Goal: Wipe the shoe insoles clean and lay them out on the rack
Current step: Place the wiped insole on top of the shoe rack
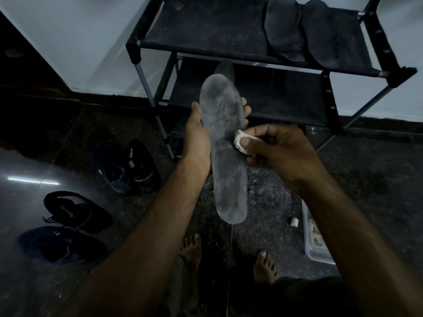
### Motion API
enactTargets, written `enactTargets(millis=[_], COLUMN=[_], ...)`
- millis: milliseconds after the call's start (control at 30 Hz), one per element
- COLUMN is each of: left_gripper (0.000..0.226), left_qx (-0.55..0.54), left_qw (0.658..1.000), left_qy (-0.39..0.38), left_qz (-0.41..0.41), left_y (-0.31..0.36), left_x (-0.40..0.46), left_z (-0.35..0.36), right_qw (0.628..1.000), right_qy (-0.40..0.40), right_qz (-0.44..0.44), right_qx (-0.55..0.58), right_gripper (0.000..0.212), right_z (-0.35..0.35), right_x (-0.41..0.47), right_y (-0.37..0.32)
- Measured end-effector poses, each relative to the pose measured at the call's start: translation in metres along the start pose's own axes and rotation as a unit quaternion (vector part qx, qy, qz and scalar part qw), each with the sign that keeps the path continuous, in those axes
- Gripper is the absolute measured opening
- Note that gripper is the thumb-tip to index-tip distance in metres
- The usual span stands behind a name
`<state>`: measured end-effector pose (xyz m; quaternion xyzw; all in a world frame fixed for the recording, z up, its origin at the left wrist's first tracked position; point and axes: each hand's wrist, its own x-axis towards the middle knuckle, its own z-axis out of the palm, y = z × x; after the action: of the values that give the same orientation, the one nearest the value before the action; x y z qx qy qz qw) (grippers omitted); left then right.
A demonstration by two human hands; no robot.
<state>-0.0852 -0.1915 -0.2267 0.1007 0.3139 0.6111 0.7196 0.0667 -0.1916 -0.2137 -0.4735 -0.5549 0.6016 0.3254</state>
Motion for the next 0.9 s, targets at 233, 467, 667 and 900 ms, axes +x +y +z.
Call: enactTargets(millis=[233, 467, 667, 900], left_gripper=[0.06, 0.021, 0.016, 0.014], left_qx=[0.166, 0.317, 0.402, 0.422], left_qw=[0.985, 0.946, 0.911, 0.898], left_qy=[0.048, 0.036, 0.042, 0.07], left_qz=[0.014, 0.057, 0.086, 0.1], left_y=[-0.006, 0.008, 0.042, 0.087], left_x=[-0.015, -0.023, 0.016, 0.088], left_z=[-0.003, -0.009, 0.015, 0.046], right_qw=[0.997, 0.993, 0.989, 0.984], right_qy=[0.072, 0.107, 0.125, 0.147], right_qz=[-0.015, -0.046, -0.08, -0.094], right_qx=[0.022, 0.027, 0.024, 0.03], right_gripper=[0.006, 0.008, 0.003, 0.005], right_z=[-0.007, -0.019, -0.026, -0.036], right_x=[0.007, 0.025, 0.072, 0.14], right_y=[-0.002, -0.022, -0.045, -0.079])
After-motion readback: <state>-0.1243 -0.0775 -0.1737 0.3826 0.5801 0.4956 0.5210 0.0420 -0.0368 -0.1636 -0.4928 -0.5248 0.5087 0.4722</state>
